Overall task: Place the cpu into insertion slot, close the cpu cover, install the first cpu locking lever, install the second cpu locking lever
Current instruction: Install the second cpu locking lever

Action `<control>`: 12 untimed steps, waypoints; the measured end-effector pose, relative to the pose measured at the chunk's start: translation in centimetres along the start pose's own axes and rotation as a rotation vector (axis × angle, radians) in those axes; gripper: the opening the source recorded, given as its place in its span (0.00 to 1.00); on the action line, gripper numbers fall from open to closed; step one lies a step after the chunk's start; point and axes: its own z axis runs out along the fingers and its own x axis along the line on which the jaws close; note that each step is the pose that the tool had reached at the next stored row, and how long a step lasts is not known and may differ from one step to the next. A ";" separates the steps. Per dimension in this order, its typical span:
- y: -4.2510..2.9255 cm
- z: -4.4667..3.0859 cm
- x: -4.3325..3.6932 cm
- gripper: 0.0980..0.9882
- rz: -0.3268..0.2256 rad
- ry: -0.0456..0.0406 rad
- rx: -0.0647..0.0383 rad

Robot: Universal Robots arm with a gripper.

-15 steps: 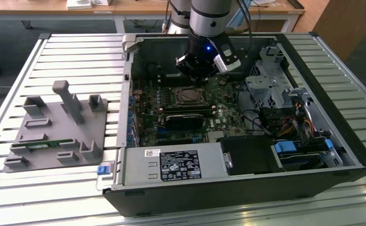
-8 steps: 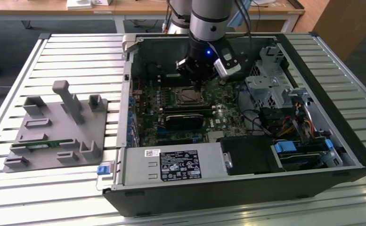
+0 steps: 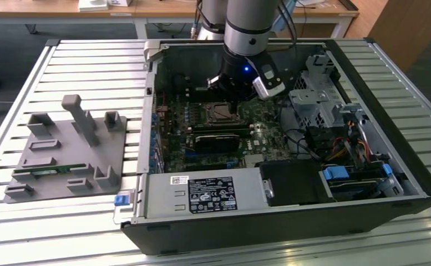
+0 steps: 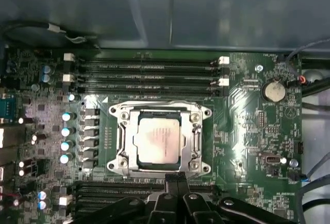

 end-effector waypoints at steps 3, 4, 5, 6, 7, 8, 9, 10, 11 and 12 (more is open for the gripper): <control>-0.14 0.05 0.61 0.01 0.000 0.0000 0.000; -0.22 0.07 0.67 0.01 0.000 0.0003 0.000; -0.33 0.09 0.71 0.01 0.000 0.0009 0.000; -0.45 0.11 0.76 0.01 0.000 0.0013 0.000; -0.56 0.13 0.81 0.01 0.000 0.0017 0.000; -0.67 0.14 0.90 0.01 0.000 0.0018 0.000; -0.77 0.17 1.03 0.01 0.000 0.0019 0.000; -0.83 0.20 1.20 0.01 0.000 0.0019 0.000; -0.87 0.24 1.44 0.01 0.000 0.0019 0.000; -0.90 0.29 1.74 0.01 0.000 0.0019 0.000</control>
